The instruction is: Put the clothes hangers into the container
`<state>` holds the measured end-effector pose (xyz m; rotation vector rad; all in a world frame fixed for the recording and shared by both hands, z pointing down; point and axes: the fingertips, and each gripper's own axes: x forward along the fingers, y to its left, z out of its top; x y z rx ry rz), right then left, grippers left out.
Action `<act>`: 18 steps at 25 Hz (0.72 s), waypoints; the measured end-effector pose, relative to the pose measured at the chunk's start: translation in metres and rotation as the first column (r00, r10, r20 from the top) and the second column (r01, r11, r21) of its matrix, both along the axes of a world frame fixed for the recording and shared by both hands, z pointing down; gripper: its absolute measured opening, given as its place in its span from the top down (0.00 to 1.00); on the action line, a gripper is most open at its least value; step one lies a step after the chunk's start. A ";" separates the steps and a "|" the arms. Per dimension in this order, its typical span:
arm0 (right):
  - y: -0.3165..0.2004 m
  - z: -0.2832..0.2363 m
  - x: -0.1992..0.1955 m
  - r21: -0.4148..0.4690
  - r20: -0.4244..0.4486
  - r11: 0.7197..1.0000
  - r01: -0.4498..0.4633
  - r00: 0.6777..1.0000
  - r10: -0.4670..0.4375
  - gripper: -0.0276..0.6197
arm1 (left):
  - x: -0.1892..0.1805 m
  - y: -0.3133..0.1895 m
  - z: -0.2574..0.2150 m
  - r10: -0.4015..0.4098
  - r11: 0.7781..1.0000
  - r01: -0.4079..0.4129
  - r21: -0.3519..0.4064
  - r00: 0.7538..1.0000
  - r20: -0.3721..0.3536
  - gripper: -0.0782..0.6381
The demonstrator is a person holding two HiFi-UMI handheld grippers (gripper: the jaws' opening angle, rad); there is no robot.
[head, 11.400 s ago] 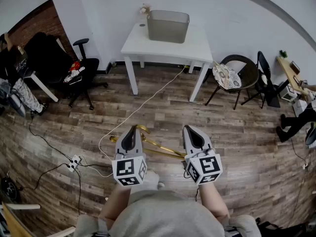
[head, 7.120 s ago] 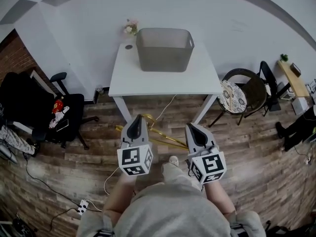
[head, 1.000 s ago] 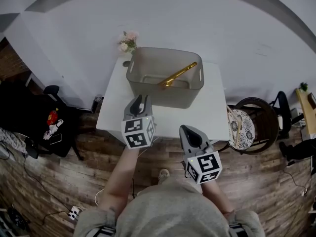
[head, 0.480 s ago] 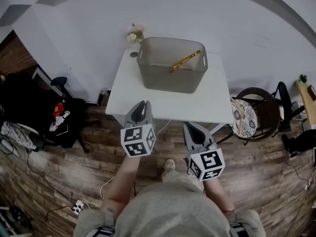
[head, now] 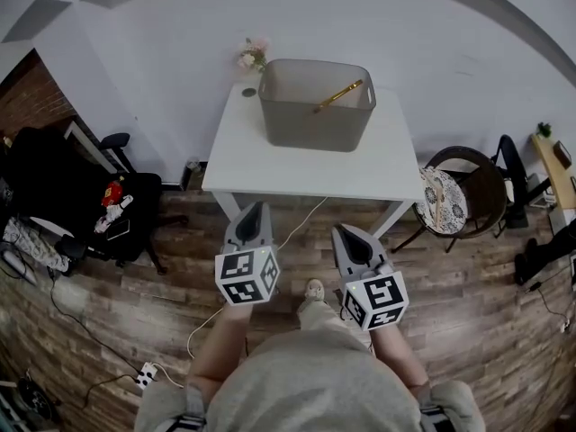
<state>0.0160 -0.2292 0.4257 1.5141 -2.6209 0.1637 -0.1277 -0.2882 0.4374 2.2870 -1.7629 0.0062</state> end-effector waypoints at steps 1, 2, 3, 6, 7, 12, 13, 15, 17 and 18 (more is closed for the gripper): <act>0.006 0.000 -0.002 0.001 0.002 1.000 -0.003 1.000 0.003 0.96 | -0.002 0.009 0.001 0.004 1.000 -0.004 -0.003 1.000 -0.002 0.86; 0.012 0.000 -0.004 0.002 0.002 1.000 -0.006 1.000 0.006 0.96 | -0.004 0.017 0.002 0.009 1.000 -0.009 -0.007 1.000 -0.003 0.87; 0.019 0.000 -0.005 0.003 0.001 1.000 -0.009 1.000 0.009 0.96 | -0.006 0.025 0.003 0.013 1.000 -0.013 -0.012 1.000 -0.004 0.87; 0.037 0.003 -0.011 0.002 -0.007 1.000 -0.014 1.000 0.014 0.96 | -0.011 0.050 0.008 0.024 0.999 -0.025 -0.029 1.000 -0.015 0.87; 0.042 0.005 -0.013 0.000 -0.010 1.000 -0.014 1.000 0.014 0.96 | -0.012 0.058 0.009 0.027 0.999 -0.027 -0.032 0.999 -0.020 0.87; 0.065 0.010 -0.017 -0.004 -0.013 1.000 -0.012 1.000 0.012 0.96 | -0.012 0.090 0.011 0.042 0.999 -0.042 -0.028 0.999 -0.013 0.87; 0.069 0.011 -0.017 -0.004 -0.012 1.000 -0.011 1.000 0.011 0.96 | -0.012 0.096 0.012 0.044 0.999 -0.045 -0.028 0.999 -0.010 0.87; 0.076 0.011 -0.018 -0.004 -0.011 1.000 -0.010 1.000 0.010 0.96 | -0.011 0.106 0.015 0.052 0.998 -0.052 -0.033 0.999 -0.007 0.87; 0.082 0.012 -0.019 -0.003 -0.007 1.000 -0.008 1.000 0.008 0.96 | -0.009 0.115 0.018 0.061 0.997 -0.061 -0.043 0.998 -0.013 0.87; 0.084 0.012 -0.019 -0.003 -0.005 1.000 -0.006 1.000 0.006 0.96 | -0.008 0.118 0.019 0.065 0.997 -0.066 -0.046 0.998 -0.016 0.87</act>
